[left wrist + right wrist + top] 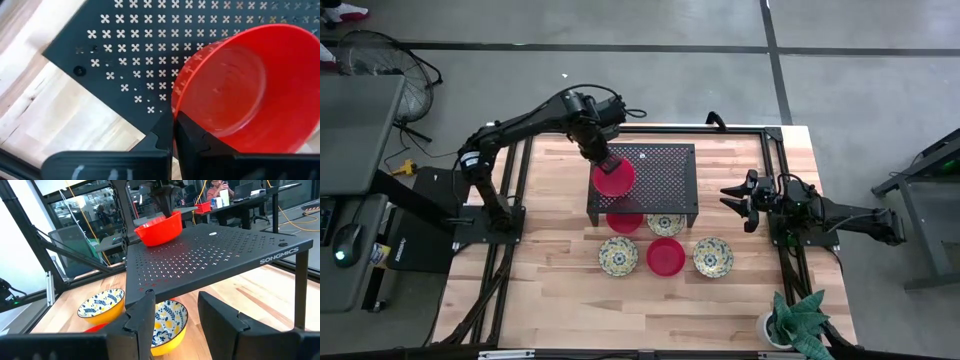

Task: Pick & Place Mini bowls
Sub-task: Put the bottom left red bowl on the shelf, then put the bottom left white patterned bowl on the shelf

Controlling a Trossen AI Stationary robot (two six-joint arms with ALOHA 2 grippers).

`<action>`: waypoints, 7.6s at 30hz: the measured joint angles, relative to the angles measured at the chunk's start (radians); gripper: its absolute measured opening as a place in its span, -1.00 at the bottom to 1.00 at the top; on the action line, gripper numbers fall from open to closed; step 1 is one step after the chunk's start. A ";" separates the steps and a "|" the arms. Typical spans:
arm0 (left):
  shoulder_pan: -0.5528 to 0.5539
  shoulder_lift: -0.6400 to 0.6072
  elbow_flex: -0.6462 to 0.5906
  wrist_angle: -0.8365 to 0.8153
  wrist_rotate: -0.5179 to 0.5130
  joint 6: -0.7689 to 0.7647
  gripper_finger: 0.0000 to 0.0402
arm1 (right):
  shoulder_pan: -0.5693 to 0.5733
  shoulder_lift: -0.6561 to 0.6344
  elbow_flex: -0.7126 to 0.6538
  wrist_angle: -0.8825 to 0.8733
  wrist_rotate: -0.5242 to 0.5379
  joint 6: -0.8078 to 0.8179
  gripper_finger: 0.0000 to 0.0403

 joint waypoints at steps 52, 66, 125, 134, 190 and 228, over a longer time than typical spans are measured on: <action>-0.006 -0.039 0.002 0.006 -0.090 0.181 -0.35 | 0.000 0.000 0.000 0.000 0.000 0.000 -0.32; -0.063 -0.131 0.002 0.000 -0.017 0.432 -0.35 | 0.000 0.000 0.000 0.000 0.000 0.000 -0.32; -0.923 -0.161 -0.020 0.129 -0.269 0.541 -0.35 | 0.000 0.000 0.000 0.000 0.000 0.000 -0.32; -0.951 -0.199 -0.209 0.340 -0.242 0.572 -0.35 | 0.000 0.000 0.000 0.000 0.000 0.000 -0.32; -0.922 -0.105 -0.610 0.732 -0.159 0.593 -0.35 | 0.000 0.000 0.000 0.000 0.000 0.000 -0.32; -0.879 -0.106 -0.741 0.787 -0.254 0.934 -0.34 | 0.000 0.000 0.000 0.000 0.000 0.000 -0.32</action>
